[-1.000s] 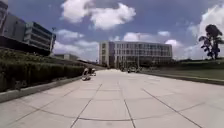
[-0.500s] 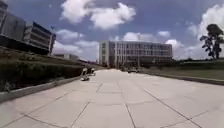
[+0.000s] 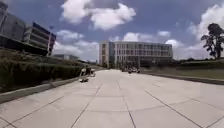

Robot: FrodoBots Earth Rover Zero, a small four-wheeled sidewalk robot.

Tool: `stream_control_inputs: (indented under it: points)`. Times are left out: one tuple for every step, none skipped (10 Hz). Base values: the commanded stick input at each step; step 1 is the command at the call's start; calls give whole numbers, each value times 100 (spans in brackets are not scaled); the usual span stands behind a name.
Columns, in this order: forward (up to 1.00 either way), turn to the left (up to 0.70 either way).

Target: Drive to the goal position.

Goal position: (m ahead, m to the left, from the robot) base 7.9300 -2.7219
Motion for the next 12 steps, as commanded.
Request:
stream_control_inputs:
  points:
    - [50,0]
    - [50,0]
    - [50,0]
    - [50,0]
    - [50,0]
    - [50,0]
    - [50,0]
    - [50,0]
    - [50,0]
    - [50,0]
    - [50,0]
    - [50,0]
